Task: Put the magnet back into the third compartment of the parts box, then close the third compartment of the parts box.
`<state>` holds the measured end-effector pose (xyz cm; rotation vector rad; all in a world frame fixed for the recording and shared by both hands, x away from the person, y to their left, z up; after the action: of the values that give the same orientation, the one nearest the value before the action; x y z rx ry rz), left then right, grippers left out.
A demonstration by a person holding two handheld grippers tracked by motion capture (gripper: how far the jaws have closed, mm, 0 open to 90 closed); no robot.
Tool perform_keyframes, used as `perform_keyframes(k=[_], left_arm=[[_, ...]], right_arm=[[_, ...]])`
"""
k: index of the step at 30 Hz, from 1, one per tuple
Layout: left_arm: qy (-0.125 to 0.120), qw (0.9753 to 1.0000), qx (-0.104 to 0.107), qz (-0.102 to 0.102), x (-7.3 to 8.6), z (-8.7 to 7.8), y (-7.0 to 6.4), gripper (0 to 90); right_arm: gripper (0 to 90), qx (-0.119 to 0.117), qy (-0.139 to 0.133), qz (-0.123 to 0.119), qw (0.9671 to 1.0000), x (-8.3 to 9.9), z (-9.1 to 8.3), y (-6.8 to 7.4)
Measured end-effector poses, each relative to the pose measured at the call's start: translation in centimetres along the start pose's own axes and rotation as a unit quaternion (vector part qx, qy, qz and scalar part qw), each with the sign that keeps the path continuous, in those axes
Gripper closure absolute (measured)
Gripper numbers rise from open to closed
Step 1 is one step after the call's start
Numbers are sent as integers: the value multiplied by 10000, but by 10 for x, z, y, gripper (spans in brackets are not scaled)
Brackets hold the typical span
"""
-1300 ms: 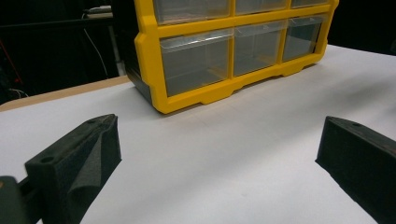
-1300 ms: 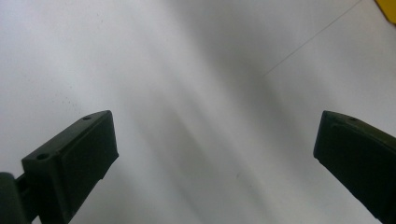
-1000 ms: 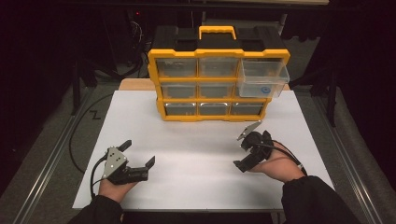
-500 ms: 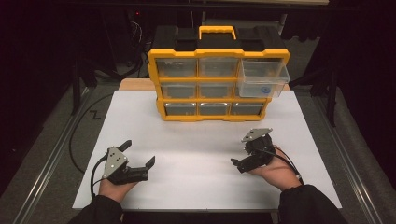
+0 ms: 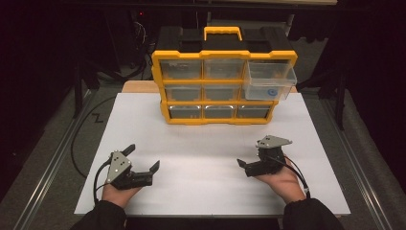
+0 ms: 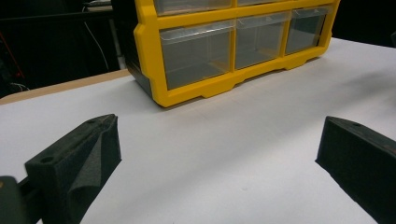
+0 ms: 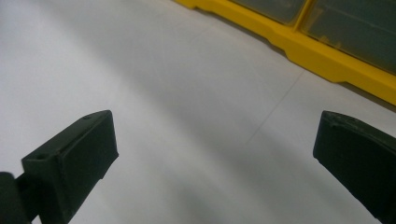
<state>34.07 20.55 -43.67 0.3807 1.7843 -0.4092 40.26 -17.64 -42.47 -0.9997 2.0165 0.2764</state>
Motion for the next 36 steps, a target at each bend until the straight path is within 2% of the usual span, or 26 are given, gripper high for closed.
perform_keyframes(k=[5, 7, 9, 11, 14, 20, 26, 36], left_arm=[[44, 10000, -47, 8, 1, 0, 1, 3], [61, 10000, -65, 12, 2, 1, 1, 3], [82, 9999, -74, 15, 2, 2, 1, 3], [90, 9999, -73, 30, 2, 3, 0, 3], [120, 9999, -72, 58, 3, 4, -1, 4], [130, 9999, -99, 47, 3, 5, -1, 3], [103, 9999, -104, 22, 2, 3, -1, 4], [72, 10000, -36, 31, 2, 2, -1, 3]], right_arm=[[8, 97, -432, 66, 9990, 0, -2, 2], [8, 121, -618, 161, 9979, 1, -3, 1], [8, 219, -899, 314, 9952, 6, -6, 0], [8, 227, -1009, 399, 9938, 10, -8, 0], [8, 340, -1017, 241, 9939, 11, -11, -2], [9, 450, -1172, 251, 9918, 11, -14, -3], [11, 445, -1102, 255, 9926, 14, -12, -3], [131, 605, -1093, 224, 9919, 15, -12, -5]])
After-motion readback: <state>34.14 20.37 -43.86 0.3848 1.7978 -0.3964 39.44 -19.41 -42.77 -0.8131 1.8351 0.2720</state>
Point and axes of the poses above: each handheld gripper's, and its own axes: z roughly forward along the jaws, x roughly out of its underside, y roughly to its left, the point moved 5 cm from there along z, roughly forward along the jaws, and after that the axes turned 7 degrees about -z, right-handed, at the moved point
